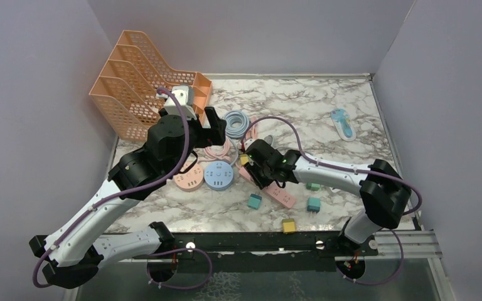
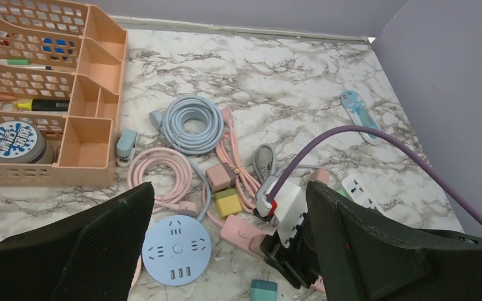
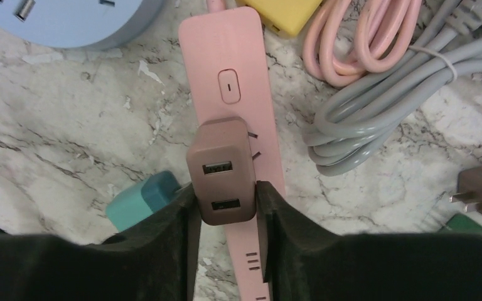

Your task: Insert the plug

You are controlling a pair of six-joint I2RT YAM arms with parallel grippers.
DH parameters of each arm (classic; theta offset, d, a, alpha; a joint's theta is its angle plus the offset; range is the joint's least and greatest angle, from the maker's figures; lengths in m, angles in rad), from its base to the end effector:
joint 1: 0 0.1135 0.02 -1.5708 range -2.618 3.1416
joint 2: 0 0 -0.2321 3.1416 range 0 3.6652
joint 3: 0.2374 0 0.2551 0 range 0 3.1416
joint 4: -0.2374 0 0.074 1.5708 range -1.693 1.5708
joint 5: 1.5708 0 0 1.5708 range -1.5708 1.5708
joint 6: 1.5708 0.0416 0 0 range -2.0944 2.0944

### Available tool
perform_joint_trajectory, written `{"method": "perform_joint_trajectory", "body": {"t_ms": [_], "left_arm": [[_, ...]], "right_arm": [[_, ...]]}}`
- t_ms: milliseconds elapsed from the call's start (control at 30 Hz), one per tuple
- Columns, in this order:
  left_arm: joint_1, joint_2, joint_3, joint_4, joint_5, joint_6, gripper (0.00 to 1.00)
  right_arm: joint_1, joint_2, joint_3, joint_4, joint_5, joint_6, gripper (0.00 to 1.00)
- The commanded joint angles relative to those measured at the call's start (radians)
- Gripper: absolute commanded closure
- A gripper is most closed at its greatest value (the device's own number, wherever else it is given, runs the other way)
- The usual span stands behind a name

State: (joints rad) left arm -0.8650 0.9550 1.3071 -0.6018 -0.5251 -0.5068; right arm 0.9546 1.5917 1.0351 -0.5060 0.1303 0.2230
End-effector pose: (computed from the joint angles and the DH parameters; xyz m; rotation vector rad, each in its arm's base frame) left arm 0.1486 -0.1422 0.4176 -0.0485 1.8141 -0.5048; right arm 0.1912 0.2606 0.1648 -0.9020 2.4798 0.2374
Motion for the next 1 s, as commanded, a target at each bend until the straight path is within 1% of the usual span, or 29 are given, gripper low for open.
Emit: {"method": "perform_joint_trajectory", "body": {"t_ms": [0,67,133,267,400,467,667,800,833,867,900,967], "left_arm": [[0.004,-0.002,0.021,0.000,-0.017,-0.002,0.07],[0.003,0.002,0.021,0.000,-0.016,-0.002,0.07],[0.003,0.004,0.021,0.000,-0.017,0.000,0.07],[0.003,0.003,0.016,0.000,-0.020,0.001,0.07],[0.003,-0.001,0.008,-0.001,-0.022,0.002,0.07],[0.003,-0.005,0.005,-0.001,-0.023,0.001,0.07],[0.003,0.004,-0.004,-0.001,-0.021,0.000,0.07],[0.004,0.013,0.004,-0.001,-0.019,0.009,0.07],[0.003,0.013,0.008,-0.001,-0.019,0.012,0.07],[0.004,0.012,0.010,-0.001,-0.019,0.015,0.07],[0.004,0.012,0.014,-0.003,-0.020,0.016,0.06],[0.003,0.009,0.020,-0.005,-0.022,0.020,0.06]], "right_arm": [[0.006,0.028,0.040,-0.034,0.012,-0.030,0.74],[0.006,0.044,0.045,-0.035,0.007,-0.039,0.87],[0.005,0.061,0.039,-0.032,0.004,-0.046,0.98],[0.004,0.139,0.012,-0.022,-0.035,-0.045,0.99],[0.004,0.265,0.017,-0.069,-0.071,-0.021,0.99],[0.004,0.301,0.019,-0.083,-0.075,0.001,0.99],[0.004,0.338,0.020,-0.071,-0.053,0.042,0.99],[0.004,0.286,0.063,-0.057,-0.051,0.056,0.98],[0.004,0.254,0.074,-0.051,-0.048,0.062,0.93],[0.004,0.222,0.086,-0.046,-0.044,0.070,0.83],[0.004,0.182,0.097,-0.042,-0.040,0.080,0.68],[0.004,0.102,0.120,-0.040,-0.015,0.107,0.46]]}}
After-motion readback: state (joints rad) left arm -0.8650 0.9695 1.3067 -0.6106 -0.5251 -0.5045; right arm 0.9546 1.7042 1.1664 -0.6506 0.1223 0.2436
